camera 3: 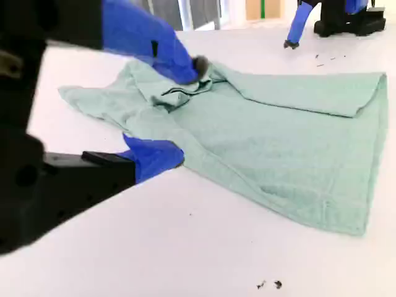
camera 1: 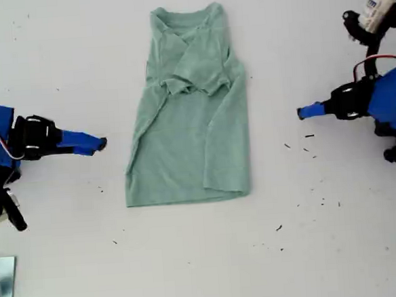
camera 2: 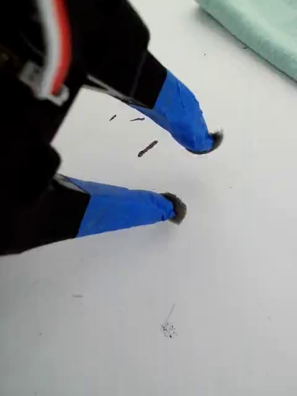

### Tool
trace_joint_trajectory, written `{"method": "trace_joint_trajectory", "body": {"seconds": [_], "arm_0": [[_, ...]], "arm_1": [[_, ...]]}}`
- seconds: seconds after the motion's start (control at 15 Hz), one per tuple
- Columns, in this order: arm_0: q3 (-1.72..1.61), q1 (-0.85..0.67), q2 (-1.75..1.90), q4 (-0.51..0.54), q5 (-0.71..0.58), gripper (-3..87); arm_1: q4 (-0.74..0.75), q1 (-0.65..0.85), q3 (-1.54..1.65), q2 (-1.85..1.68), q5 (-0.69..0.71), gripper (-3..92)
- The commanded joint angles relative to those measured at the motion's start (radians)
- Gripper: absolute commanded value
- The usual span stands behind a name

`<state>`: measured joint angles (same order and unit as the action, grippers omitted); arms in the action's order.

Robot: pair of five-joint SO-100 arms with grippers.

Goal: Fold t shirt

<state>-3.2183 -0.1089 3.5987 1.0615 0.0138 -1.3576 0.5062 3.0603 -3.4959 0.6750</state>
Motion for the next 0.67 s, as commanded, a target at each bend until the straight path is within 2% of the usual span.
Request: {"method": "trace_joint_trajectory", "body": {"seconds": [0.0, 0.07, 0.2, 0.33, 0.4, 0.53, 0.6], "arm_0": [[-0.006, -0.041, 0.008, -0.008, -0.008, 0.9], [0.049, -0.026, 0.008, -0.015, -0.025, -0.1], [0.189, -0.017, -0.067, 0.023, 0.055, -0.1], [0.482, 0.094, -0.595, 0.038, 0.221, -0.2], [0.68, 0.184, -0.836, 0.092, 0.308, -0.2], [1.065, 0.284, -1.163, 0.216, 0.37, -0.2], [1.302, 0.327, -1.335, 0.362, 0.419, -0.2]], "arm_1": [[0.02, 0.008, 0.048, -0.009, 0.015, 16.5], [0.02, 0.008, 0.048, -0.009, 0.015, 16.5], [0.02, 0.008, 0.048, -0.009, 0.015, 16.5], [0.02, 0.008, 0.048, -0.009, 0.015, 16.5], [0.02, 0.008, 0.048, -0.009, 0.015, 16.5], [0.02, 0.008, 0.048, -0.009, 0.015, 16.5], [0.02, 0.008, 0.048, -0.009, 0.015, 16.5]]}}
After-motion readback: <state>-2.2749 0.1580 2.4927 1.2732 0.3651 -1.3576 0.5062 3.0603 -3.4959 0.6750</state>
